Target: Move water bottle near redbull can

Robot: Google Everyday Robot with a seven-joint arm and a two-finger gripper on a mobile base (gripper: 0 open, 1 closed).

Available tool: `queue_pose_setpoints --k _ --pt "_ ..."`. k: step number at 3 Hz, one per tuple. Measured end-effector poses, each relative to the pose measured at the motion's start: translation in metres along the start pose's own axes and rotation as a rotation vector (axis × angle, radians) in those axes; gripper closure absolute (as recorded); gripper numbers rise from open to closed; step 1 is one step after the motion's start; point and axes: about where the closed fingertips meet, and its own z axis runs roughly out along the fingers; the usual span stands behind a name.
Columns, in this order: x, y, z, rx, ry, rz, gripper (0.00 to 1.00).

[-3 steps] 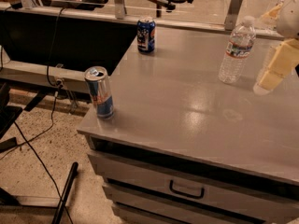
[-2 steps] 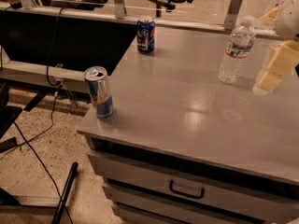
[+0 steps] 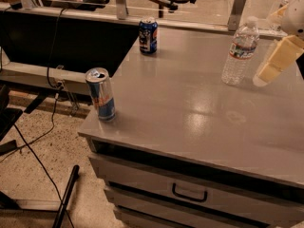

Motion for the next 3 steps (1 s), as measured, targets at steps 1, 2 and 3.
queue_pose_setpoints --k 1,2,3 --pt "0.010 -0.028 0.018 0.023 -0.069 0.086 0.00" --pt "0.020 -0.049 0.037 0.038 -0.190 0.205 0.00" --pt "0.024 -0.058 0.048 0.046 -0.310 0.283 0.00"
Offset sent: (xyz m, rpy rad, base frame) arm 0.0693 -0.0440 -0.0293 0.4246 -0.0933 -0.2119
